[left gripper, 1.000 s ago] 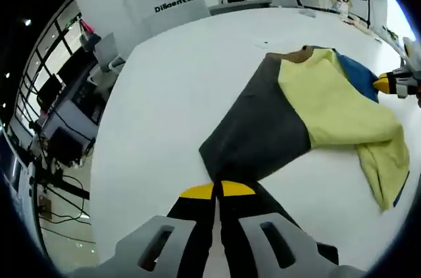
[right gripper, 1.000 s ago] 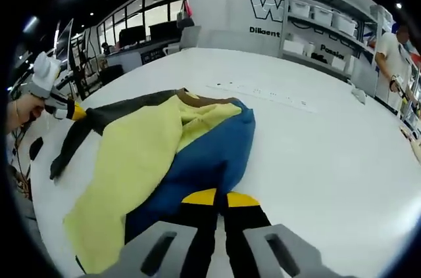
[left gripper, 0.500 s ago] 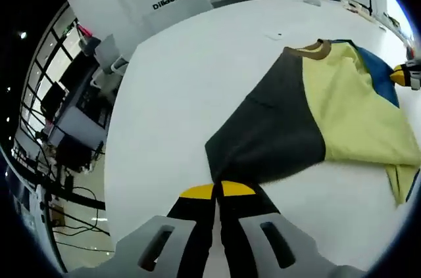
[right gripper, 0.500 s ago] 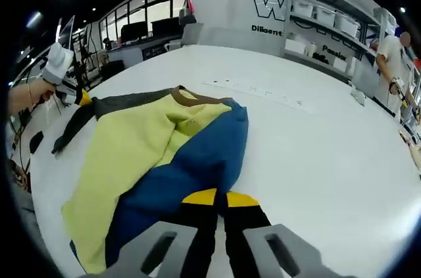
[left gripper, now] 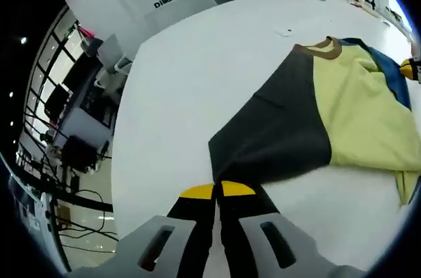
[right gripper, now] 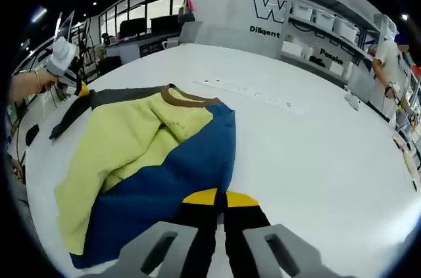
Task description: Fold the garment on the visible template until the final outline fits inside the template.
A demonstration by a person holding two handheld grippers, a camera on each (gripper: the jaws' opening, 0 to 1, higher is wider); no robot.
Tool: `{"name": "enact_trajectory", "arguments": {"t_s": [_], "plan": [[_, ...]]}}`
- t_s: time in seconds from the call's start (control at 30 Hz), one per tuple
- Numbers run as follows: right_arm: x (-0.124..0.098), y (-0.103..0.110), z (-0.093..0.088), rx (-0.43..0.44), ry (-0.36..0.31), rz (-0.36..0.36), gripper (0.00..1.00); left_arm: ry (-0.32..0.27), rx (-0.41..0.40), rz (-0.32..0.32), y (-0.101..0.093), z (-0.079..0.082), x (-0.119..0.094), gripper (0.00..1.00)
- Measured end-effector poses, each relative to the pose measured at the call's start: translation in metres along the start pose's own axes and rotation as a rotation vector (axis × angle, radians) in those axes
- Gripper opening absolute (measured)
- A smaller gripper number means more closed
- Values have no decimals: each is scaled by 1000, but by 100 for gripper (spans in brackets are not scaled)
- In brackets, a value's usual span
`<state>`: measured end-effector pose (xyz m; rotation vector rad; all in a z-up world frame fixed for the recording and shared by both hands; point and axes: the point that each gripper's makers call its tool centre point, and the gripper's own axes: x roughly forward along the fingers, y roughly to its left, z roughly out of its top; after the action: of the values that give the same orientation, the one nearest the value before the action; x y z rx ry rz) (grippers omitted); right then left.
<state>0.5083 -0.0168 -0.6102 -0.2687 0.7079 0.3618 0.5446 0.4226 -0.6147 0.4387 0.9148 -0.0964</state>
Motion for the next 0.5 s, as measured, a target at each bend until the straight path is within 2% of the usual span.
{"name": "enact_trajectory", "arguments": {"t_s": [0.13, 0.17, 0.2, 0.23, 0.27, 0.3, 0.33, 0.37, 0.4, 0.5], "plan": [[-1, -12, -4, -42, 29, -59, 0, -9, 19, 2, -2, 2, 1, 1], [-2, -14, -6, -17, 36, -74, 0, -27, 37, 5, -3, 4, 1, 1], [-1, -17, 0, 26, -1, -81, 0, -59, 52, 18, -3, 9, -1, 2], [-1, -15, 1, 78, -12, -68, 0, -67, 58, 6, -6, 10, -2, 4], [-2, -11, 4, 165, -28, -36, 0, -55, 39, -5, -9, 8, -3, 7], [-2, -10, 5, 194, -35, -22, 0, -55, 32, -10, -11, 8, -4, 11], [-2, -10, 6, 197, -36, -19, 0, -55, -10, -38, -17, 7, -4, 13], [-4, -9, 6, 182, -39, -25, 2, -55, -27, -34, -18, 6, -4, 15], [-4, -7, 7, 180, -43, -20, 7, -59, 2, -35, -20, 6, -5, 18], [-4, 4, 12, 243, -67, 17, 22, -73, -97, -93, -35, 7, -10, 27]]}}
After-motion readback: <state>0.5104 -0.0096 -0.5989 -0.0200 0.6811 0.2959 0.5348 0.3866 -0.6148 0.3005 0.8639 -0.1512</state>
